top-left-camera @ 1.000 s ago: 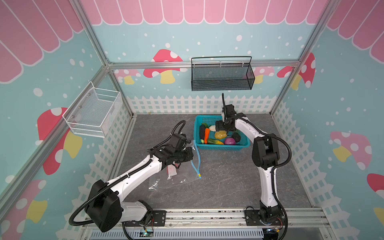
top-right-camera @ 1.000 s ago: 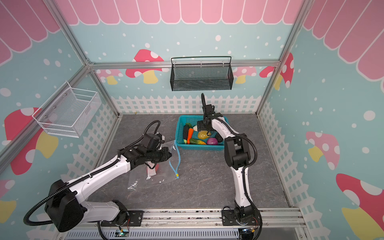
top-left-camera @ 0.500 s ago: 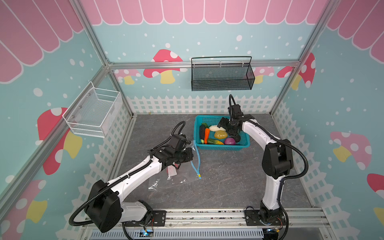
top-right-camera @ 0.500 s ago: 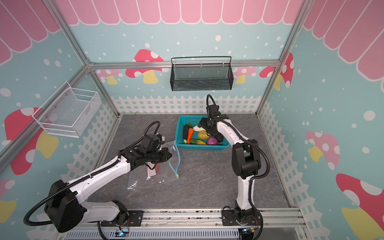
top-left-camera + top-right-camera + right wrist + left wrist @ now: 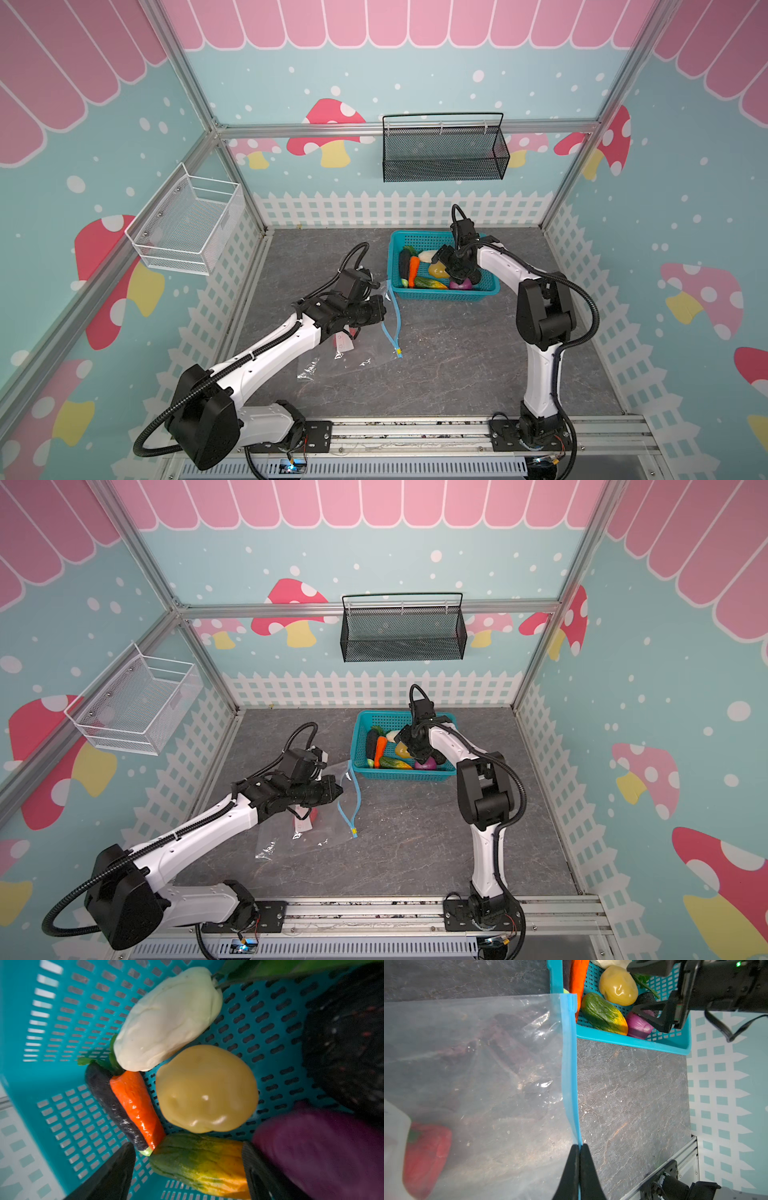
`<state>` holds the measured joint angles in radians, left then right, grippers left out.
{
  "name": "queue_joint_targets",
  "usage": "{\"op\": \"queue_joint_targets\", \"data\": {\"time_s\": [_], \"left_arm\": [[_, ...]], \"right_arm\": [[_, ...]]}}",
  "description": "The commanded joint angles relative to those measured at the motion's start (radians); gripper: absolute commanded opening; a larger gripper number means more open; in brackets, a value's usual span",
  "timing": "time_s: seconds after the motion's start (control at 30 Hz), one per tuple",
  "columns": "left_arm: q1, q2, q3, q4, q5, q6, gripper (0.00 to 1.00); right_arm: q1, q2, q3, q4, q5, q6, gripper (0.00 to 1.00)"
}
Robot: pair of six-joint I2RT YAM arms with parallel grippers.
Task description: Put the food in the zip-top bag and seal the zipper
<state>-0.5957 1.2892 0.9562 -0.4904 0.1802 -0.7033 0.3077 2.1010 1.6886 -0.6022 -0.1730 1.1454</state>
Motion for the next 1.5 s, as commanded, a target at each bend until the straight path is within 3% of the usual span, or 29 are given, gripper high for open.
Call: {"op": "queue_joint_targets", "data": {"time_s": [0.0, 0.17, 0.3, 0.57, 0.87, 1.03, 1.1, 1.23, 1.47], "left_arm": [[0.006, -0.017, -0.012, 0.021, 0.009, 0.006, 0.00], [0.006, -0.013, -0.017, 0.027, 0.011, 0.004, 0.00], [0.006, -0.010, -0.017, 0.029, 0.011, 0.004, 0.00], [0.007, -0.003, -0.016, 0.029, 0.013, 0.003, 0.00], [0.008, 0.007, -0.012, 0.028, 0.015, 0.001, 0.00], [0.007, 0.012, -0.013, 0.030, 0.021, -0.002, 0.00], [0.007, 0.014, -0.013, 0.032, 0.021, -0.003, 0.00], [0.007, 0.017, -0.011, 0.033, 0.021, -0.005, 0.00], [0.008, 0.015, -0.011, 0.032, 0.027, -0.019, 0.00]], "right_arm": [[-0.001, 0.048, 0.052, -0.001, 0.026, -0.001, 0.77], [-0.001, 0.087, 0.083, 0.002, 0.077, -0.048, 0.69], [-0.001, 0.120, 0.101, -0.001, 0.105, -0.067, 0.68], [-0.001, 0.194, 0.178, -0.028, 0.127, -0.126, 0.81], [-0.002, 0.218, 0.225, -0.041, 0.165, -0.178, 0.81], [-0.001, 0.213, 0.231, -0.039, 0.172, -0.216, 0.74], [-0.001, 0.202, 0.225, -0.026, 0.159, -0.239, 0.64], [-0.001, 0.178, 0.220, -0.016, 0.141, -0.256, 0.56], [-0.001, 0.128, 0.215, -0.010, 0.139, -0.320, 0.54]]}}
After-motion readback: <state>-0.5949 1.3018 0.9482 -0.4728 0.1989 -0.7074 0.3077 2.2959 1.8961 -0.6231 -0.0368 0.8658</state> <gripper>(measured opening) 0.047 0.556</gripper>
